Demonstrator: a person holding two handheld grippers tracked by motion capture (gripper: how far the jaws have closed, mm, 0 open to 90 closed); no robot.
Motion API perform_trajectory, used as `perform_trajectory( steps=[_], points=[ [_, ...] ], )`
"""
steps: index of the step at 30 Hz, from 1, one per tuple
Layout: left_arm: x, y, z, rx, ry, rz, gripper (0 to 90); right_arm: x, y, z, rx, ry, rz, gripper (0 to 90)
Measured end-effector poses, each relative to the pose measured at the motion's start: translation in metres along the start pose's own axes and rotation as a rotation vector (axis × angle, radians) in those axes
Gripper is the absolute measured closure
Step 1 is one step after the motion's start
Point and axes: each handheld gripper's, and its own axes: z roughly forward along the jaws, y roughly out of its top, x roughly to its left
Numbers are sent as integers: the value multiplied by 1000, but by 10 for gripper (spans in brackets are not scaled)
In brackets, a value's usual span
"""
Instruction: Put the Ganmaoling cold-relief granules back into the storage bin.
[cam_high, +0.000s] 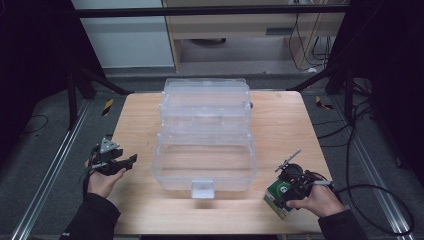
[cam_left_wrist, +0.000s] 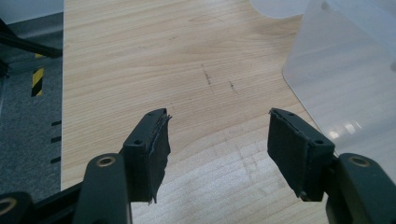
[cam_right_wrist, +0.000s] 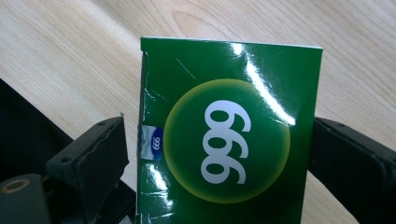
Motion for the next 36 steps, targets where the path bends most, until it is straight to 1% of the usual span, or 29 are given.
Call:
perform_trajectory(
  steps=[2,3,5,7,10,12,14,16,18,19,24,29,30,32,33,36],
  points=[
    [1,0,0,0,-3,11,379,0,1,1,12,4,9,86],
    [1,1,0,0,-4,16,380,-1,1,2,12,4,-2,88],
    [1,1,0,0,-5,27,379,-1,1,3,20,6,11,99],
    [2,1,0,0,-4,33,380,-2,2,5,27,6,10,112],
    [1,0,0,2,-4,20,380,-3,2,6,33,7,25,127],
    [1,0,0,3,-4,17,380,-4,2,7,39,11,17,128],
    [1,1,0,3,-5,22,380,-3,3,8,46,7,24,127],
    [1,1,1,2,-6,30,380,-3,4,9,50,5,12,127],
    [2,1,1,3,-8,38,380,-2,5,9,59,3,21,129],
    [2,1,1,4,-7,42,380,-3,5,10,58,3,13,131],
    [3,1,1,6,-7,45,381,-3,6,11,65,-1,16,146],
    [1,0,2,10,-7,33,381,-3,7,10,75,-6,15,163],
    [1,1,2,10,-6,34,381,-2,8,10,80,-6,24,166],
    [1,1,2,10,-7,41,381,-2,8,10,89,-8,19,170],
    [2,1,2,10,-7,46,381,-2,9,9,96,-11,25,171],
    [2,1,2,10,-8,49,381,-2,10,8,96,-8,26,175]
  ],
)
